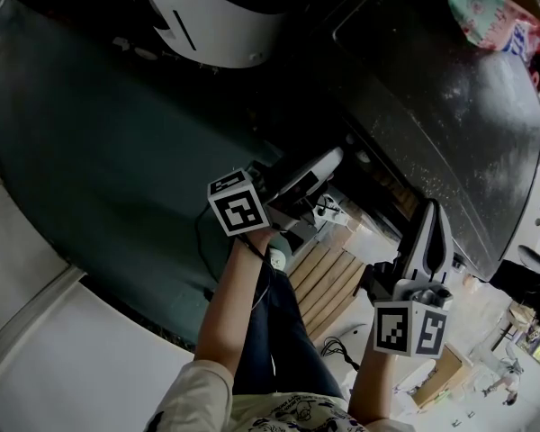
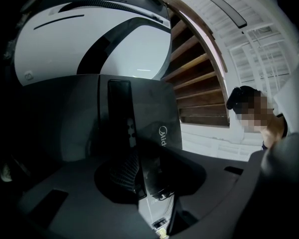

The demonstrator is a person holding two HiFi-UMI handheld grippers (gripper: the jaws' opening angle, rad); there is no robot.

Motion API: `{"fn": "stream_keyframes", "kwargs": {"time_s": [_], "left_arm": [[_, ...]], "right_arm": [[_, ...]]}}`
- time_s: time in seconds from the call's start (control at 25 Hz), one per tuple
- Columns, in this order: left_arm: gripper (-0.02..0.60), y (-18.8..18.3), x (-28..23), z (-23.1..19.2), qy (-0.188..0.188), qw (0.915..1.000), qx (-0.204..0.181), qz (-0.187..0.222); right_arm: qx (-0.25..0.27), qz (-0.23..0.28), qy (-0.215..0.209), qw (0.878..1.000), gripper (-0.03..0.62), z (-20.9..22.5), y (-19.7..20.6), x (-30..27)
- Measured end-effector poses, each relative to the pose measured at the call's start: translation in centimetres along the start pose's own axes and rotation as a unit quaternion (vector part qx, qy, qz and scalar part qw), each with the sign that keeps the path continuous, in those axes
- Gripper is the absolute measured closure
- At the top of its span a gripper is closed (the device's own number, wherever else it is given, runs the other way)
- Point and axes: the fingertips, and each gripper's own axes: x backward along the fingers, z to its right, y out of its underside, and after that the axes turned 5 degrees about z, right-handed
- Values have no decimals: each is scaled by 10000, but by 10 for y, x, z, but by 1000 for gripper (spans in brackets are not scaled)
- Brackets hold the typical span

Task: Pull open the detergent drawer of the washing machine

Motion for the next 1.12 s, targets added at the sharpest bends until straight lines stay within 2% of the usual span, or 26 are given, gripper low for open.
{"fn": "stream_keyframes", "kwargs": {"time_s": [1.12], "left_arm": [[453, 5, 51, 21, -63, 10000, -68, -1]], "right_arm": [[-23, 72, -192, 9998, 583, -24, -3, 15]]}}
